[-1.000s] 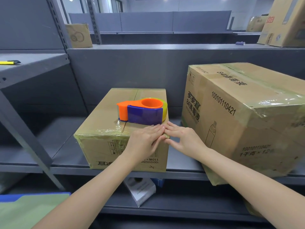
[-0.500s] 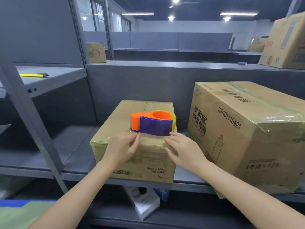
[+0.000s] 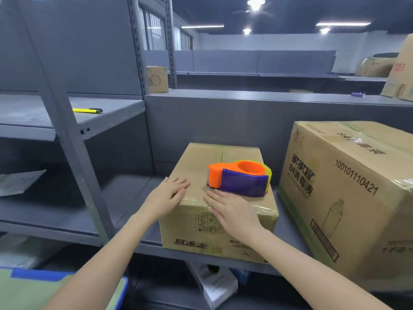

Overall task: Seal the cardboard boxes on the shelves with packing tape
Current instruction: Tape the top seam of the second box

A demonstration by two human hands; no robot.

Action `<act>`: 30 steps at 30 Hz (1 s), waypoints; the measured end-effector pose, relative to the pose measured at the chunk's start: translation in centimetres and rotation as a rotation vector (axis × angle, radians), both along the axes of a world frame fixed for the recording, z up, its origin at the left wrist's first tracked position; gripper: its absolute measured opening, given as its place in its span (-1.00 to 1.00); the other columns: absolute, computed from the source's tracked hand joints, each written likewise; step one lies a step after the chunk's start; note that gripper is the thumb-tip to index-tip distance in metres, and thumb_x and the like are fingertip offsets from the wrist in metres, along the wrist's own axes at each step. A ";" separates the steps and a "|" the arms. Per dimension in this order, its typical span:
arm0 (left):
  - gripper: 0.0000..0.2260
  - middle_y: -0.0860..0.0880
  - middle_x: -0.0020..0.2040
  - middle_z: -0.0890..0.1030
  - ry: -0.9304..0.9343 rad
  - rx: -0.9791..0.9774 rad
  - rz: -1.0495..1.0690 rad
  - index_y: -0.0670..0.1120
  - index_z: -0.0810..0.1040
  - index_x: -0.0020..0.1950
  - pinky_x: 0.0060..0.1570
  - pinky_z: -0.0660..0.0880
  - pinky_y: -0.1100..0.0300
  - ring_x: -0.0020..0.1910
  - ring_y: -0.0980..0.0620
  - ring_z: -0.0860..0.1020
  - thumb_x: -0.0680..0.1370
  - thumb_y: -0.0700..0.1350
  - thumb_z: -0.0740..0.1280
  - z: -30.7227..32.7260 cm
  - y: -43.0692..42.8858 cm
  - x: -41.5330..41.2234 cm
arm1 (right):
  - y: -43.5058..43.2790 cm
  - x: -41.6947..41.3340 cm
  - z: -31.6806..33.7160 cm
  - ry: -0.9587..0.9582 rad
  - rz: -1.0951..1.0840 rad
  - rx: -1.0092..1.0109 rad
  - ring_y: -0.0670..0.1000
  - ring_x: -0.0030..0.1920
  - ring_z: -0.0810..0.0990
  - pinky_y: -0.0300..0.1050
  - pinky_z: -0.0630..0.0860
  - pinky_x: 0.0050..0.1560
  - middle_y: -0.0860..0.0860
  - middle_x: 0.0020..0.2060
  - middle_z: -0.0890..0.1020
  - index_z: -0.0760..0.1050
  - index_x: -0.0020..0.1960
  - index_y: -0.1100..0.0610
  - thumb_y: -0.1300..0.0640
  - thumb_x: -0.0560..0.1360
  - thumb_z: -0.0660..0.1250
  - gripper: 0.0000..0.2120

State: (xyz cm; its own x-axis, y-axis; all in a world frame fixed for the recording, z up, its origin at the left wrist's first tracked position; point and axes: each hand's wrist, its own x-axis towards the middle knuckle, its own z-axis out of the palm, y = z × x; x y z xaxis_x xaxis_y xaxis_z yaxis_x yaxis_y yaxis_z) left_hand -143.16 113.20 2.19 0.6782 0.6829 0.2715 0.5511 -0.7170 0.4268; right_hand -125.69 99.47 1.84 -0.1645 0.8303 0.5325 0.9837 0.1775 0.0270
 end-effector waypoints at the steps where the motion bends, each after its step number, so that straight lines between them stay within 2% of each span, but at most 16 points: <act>1: -0.66 0.04 0.46 0.28 -0.001 0.016 0.008 -0.04 0.35 0.42 0.43 -0.08 0.20 0.48 0.09 0.13 0.65 -0.10 0.06 -0.1 -0.1 0.0 | 0.0 0.1 -0.1 0.015 0.012 -0.007 -0.03 0.15 0.59 -0.12 0.55 0.06 -0.04 0.14 0.62 0.59 0.18 0.06 0.07 0.45 0.41 -0.69; 5: -0.64 0.04 0.45 0.31 0.047 0.126 0.078 -0.05 0.33 0.43 0.42 -0.03 0.19 0.45 0.09 0.19 0.65 -0.09 0.03 -0.5 -2.1 0.1 | -0.7 1.8 -0.4 0.057 0.100 -0.062 -0.07 0.32 0.44 -0.10 0.40 0.26 -0.09 0.29 0.50 0.46 0.33 0.01 0.07 0.57 0.21 -0.67; 9: -0.66 0.00 0.35 0.44 -0.013 0.284 0.237 -0.10 0.41 0.36 0.39 0.14 0.11 0.32 0.03 0.35 0.63 -0.11 0.03 -1.9 -7.4 1.3 | -3.1 4.3 0.0 0.068 0.219 -0.131 -0.09 0.34 0.41 -0.16 0.32 0.33 -0.09 0.29 0.49 0.48 0.32 0.06 0.14 0.55 0.23 -0.66; 12: -0.66 -0.02 0.32 0.46 0.030 0.357 0.250 -0.10 0.44 0.33 0.31 0.22 0.07 0.29 -0.03 0.37 0.62 -0.07 0.05 -2.4 -10.3 2.5 | -4.5 5.7 0.5 0.094 0.224 -0.133 -0.12 0.30 0.44 -0.19 0.30 0.32 -0.06 0.25 0.54 0.53 0.27 0.11 0.16 0.50 0.26 -0.66; 15: -0.73 0.01 0.21 0.54 -0.065 0.262 0.208 -0.08 0.56 0.19 0.23 0.26 0.10 0.20 -0.04 0.41 0.59 -0.07 0.15 -1.4 -9.8 2.3 | -4.4 4.1 0.9 0.087 0.133 -0.056 -0.03 0.10 0.61 -0.19 0.47 0.14 0.00 0.06 0.66 0.63 0.11 0.14 0.14 0.45 0.30 -0.73; 16: -0.74 0.03 0.19 0.55 -0.110 0.193 0.190 -0.06 0.57 0.17 0.23 0.27 0.11 0.19 -0.02 0.40 0.58 -0.08 0.16 -0.9 -9.0 2.0 | -4.1 3.1 1.0 0.095 0.086 -0.039 0.01 0.00 0.63 -0.15 0.54 0.02 0.02 -0.03 0.68 0.65 0.05 0.14 0.13 0.45 0.32 -0.77; 18: -0.75 0.03 0.18 0.55 -0.151 0.073 0.145 -0.06 0.58 0.17 0.24 0.29 0.13 0.19 0.01 0.40 0.58 -0.09 0.18 -0.1 -7.1 1.4 | -3.4 0.7 1.4 0.090 0.001 -0.022 0.06 -0.12 0.60 -0.10 0.55 -0.20 0.04 -0.15 0.66 0.66 -0.01 0.14 0.12 0.47 0.33 -0.82; 19: -0.75 0.02 0.18 0.55 -0.129 0.057 0.126 -0.07 0.58 0.18 0.24 0.31 0.13 0.19 0.01 0.41 0.58 -0.08 0.19 0.2 -6.1 1.2 | -3.0 -0.5 1.6 0.082 -0.034 -0.037 0.07 -0.11 0.57 -0.09 0.52 -0.19 0.05 -0.14 0.64 0.65 0.02 0.13 0.10 0.49 0.30 -0.80; 22: -0.73 0.00 0.21 0.56 -0.030 0.071 0.092 -0.09 0.55 0.22 0.23 0.35 0.08 0.20 -0.02 0.46 0.59 -0.08 0.19 0.9 -3.2 1.0 | -1.4 -3.9 1.7 0.132 -0.172 -0.200 0.09 0.09 0.45 -0.03 0.39 0.05 0.05 0.08 0.56 0.52 0.21 0.09 -0.06 0.53 0.16 -0.63; 26: -0.70 -0.02 0.28 0.52 0.039 0.020 0.050 -0.12 0.49 0.28 0.22 0.37 0.12 0.23 -0.02 0.46 0.60 -0.08 0.17 1.5 0.2 1.6 | 0.9 -7.7 2.1 0.095 -0.397 -0.383 0.19 0.26 0.32 0.14 0.21 0.22 0.11 0.24 0.45 0.37 0.32 0.11 -0.34 0.46 0.05 -0.35; 28: -0.68 -0.01 0.32 0.48 0.078 0.019 0.028 -0.10 0.46 0.33 0.25 0.34 0.11 0.29 -0.02 0.42 0.61 -0.06 0.15 1.8 1.7 2.1 | 1.8 -8.9 2.2 0.060 -0.445 -0.453 0.24 0.30 0.27 0.25 0.16 0.24 0.14 0.29 0.39 0.30 0.38 0.16 -0.37 0.45 0.05 -0.27; 30: -0.64 -0.03 0.43 0.36 0.170 0.026 -0.021 -0.09 0.37 0.40 0.36 0.20 0.09 0.42 -0.06 0.27 0.63 -0.04 0.10 2.0 3.0 2.6 | 2.4 -9.2 2.3 0.034 -0.450 -0.481 0.25 0.30 0.25 0.28 0.16 0.25 0.15 0.30 0.37 0.29 0.37 0.19 -0.30 0.46 0.10 -0.31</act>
State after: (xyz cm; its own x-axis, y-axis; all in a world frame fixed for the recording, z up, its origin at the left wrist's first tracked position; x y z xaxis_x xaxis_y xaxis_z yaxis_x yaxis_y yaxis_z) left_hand -140.59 116.20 4.15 0.7298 0.6624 0.1691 0.5986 -0.7387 0.3099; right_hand -134.89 101.82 4.14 0.2644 0.9608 0.0837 0.9637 -0.2666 0.0151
